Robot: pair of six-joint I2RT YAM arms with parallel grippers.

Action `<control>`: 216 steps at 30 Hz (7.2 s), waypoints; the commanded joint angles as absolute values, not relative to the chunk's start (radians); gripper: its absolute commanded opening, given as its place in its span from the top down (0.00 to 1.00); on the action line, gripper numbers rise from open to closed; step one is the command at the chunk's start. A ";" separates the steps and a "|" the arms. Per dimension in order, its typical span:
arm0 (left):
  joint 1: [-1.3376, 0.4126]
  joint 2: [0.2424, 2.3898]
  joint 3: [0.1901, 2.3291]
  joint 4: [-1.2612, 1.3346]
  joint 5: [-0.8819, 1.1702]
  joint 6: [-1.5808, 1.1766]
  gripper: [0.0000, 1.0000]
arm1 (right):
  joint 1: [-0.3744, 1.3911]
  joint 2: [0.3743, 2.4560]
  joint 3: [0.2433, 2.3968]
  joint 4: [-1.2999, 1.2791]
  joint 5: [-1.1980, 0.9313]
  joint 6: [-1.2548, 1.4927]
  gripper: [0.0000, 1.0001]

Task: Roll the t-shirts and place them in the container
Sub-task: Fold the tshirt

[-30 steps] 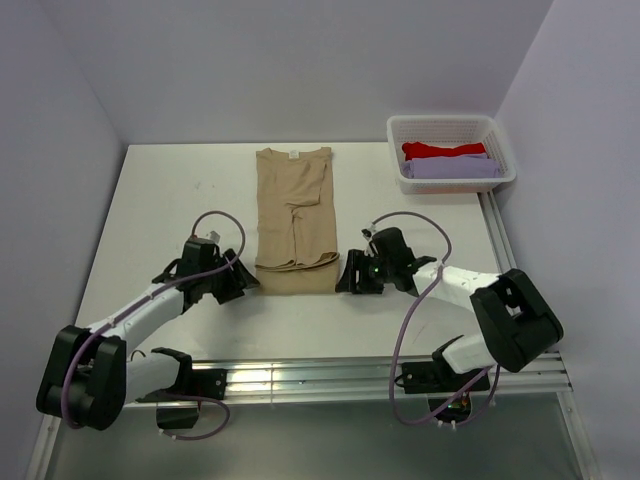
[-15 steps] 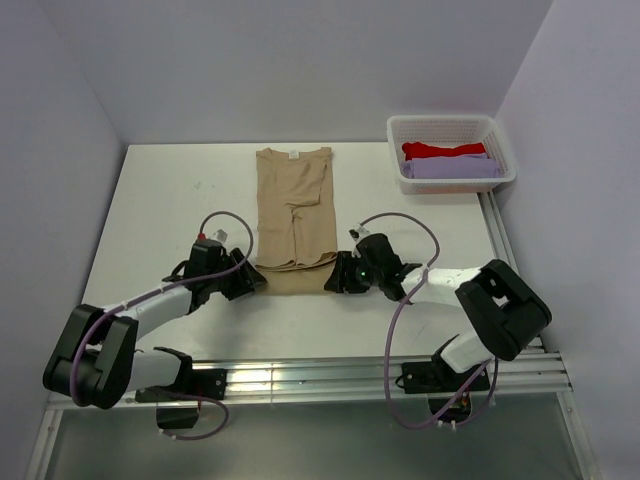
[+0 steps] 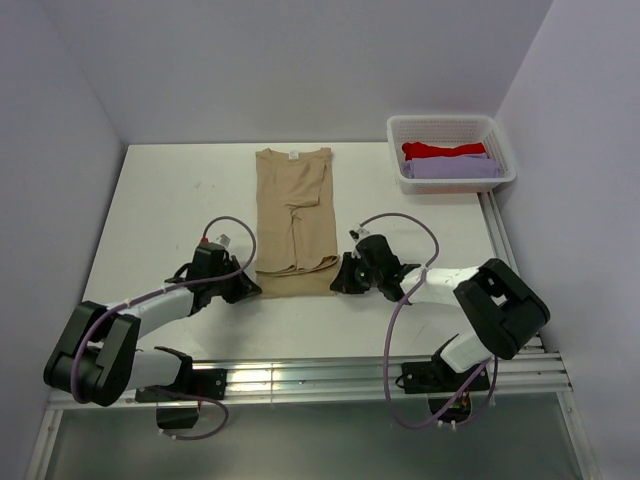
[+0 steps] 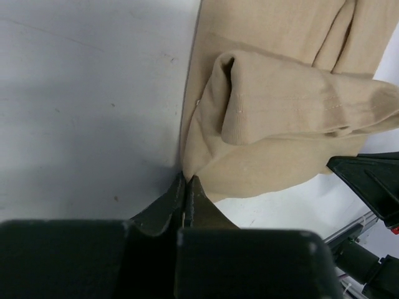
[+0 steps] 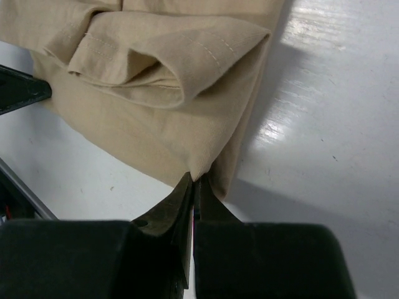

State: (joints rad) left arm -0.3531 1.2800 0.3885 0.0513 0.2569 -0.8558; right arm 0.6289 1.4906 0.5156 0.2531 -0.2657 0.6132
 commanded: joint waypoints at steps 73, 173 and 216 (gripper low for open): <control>-0.609 1.069 0.215 0.060 -0.080 -1.034 0.62 | 0.879 1.336 0.313 0.443 0.126 0.606 0.95; -0.338 1.311 0.980 -0.549 0.195 -0.808 1.00 | 0.548 1.416 1.028 -0.382 -0.325 0.379 1.00; -0.216 1.615 1.214 -0.411 0.169 -0.736 0.30 | 0.356 1.691 1.221 -0.217 -0.287 0.443 0.48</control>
